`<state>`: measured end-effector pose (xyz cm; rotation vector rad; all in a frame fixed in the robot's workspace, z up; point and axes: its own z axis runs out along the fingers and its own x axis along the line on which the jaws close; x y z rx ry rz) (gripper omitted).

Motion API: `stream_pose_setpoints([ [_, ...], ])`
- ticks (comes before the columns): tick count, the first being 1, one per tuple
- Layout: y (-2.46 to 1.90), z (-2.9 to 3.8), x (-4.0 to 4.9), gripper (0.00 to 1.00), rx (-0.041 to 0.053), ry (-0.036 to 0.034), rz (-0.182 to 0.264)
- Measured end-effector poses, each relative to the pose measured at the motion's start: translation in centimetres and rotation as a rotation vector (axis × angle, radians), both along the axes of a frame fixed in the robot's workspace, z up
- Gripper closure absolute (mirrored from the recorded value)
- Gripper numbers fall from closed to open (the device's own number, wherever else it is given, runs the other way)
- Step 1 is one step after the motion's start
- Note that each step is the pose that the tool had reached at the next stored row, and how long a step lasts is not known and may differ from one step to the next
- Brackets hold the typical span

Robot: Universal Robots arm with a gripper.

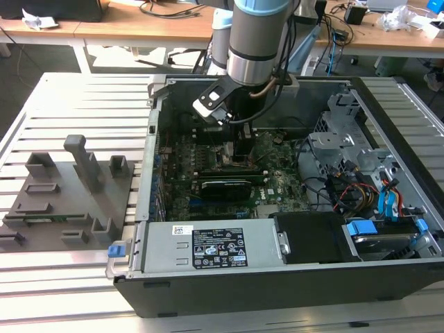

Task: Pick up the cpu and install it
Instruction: 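Place the cpu into insertion slot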

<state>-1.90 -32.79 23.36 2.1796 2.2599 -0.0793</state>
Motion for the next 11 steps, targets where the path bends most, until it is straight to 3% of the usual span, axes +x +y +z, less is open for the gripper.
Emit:
stream_pose_setpoints([
  [11,0.00,-0.68,0.01,0.45,0.0000,0.0001,0.000],
])
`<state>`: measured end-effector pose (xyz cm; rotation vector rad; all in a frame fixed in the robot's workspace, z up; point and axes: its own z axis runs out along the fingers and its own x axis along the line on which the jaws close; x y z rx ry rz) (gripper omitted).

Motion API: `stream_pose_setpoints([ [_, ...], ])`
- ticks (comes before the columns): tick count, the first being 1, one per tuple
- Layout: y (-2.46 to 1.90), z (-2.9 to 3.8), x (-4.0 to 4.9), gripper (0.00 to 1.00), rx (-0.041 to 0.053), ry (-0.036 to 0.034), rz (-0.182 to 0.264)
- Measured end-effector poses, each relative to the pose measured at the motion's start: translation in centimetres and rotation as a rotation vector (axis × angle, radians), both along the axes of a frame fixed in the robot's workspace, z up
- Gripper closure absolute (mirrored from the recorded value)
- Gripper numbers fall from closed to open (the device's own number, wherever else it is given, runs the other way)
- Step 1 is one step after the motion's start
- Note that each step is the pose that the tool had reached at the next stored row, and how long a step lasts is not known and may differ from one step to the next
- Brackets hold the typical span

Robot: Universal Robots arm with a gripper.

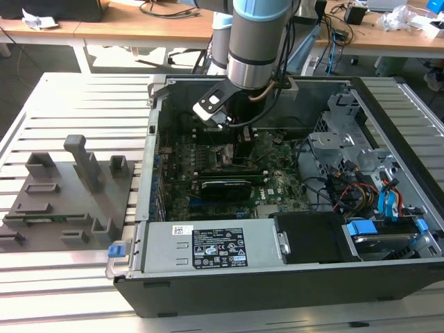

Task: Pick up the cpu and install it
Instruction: 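Place the cpu into insertion slot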

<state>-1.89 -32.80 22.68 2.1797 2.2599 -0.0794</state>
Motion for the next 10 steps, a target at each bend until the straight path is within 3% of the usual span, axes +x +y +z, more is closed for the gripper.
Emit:
stream_pose_setpoints([
  [10,0.00,-0.35,0.00,0.45,0.0001,-0.0001,0.000],
])
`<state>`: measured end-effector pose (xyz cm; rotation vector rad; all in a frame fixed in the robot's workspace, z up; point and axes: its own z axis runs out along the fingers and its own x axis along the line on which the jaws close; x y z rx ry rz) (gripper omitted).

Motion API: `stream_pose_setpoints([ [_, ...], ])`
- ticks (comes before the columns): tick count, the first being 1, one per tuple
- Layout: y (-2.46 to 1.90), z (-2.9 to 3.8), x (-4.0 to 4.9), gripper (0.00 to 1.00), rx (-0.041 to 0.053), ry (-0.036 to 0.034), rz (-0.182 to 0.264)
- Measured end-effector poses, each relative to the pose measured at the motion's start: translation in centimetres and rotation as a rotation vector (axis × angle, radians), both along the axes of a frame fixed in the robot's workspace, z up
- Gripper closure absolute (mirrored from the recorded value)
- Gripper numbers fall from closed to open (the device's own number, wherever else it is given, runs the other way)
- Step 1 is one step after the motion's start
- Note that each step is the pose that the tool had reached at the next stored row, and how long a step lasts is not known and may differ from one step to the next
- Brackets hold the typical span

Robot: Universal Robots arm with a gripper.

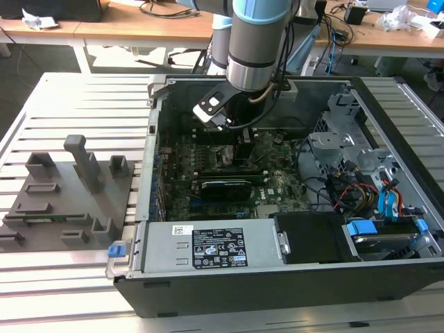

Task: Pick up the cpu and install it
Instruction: 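Place the cpu into insertion slot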

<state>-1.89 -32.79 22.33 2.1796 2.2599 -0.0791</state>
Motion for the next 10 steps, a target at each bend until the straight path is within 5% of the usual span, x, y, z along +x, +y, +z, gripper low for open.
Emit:
stream_pose_setpoints([
  [6,0.07,-0.32,0.00,0.45,-0.0002,0.0002,0.000],
  [10,0.77,-0.52,0.00,0.45,-0.0001,0.0001,0.000],
])
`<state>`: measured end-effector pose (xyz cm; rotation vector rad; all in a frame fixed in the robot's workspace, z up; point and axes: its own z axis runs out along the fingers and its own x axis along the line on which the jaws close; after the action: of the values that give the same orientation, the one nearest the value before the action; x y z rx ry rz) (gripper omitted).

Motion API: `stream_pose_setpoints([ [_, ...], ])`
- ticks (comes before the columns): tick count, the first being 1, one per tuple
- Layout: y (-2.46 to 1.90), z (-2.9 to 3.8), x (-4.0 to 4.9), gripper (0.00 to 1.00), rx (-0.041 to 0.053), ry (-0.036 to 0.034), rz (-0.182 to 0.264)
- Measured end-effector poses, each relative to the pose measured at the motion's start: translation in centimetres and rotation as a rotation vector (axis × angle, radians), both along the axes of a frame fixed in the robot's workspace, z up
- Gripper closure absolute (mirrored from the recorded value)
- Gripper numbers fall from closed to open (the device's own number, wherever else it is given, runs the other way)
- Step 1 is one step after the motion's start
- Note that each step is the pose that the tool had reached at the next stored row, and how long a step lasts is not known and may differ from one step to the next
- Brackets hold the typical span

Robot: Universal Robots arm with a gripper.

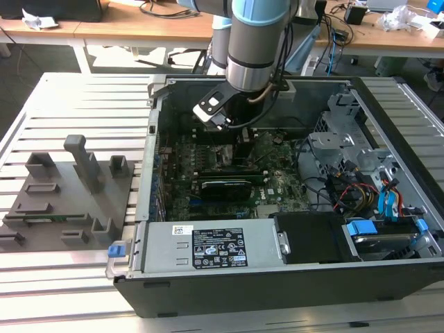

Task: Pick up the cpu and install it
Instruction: 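Place the cpu into insertion slot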

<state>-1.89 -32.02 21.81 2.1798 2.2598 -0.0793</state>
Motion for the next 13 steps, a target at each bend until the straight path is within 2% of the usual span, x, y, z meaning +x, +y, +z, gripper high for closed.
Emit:
stream_pose_setpoints([
  [8,0.49,-0.59,0.01,0.45,0.0002,-0.0001,0.000],
  [13,0.53,-1.01,0.00,0.45,-0.0001,-0.0001,0.000],
])
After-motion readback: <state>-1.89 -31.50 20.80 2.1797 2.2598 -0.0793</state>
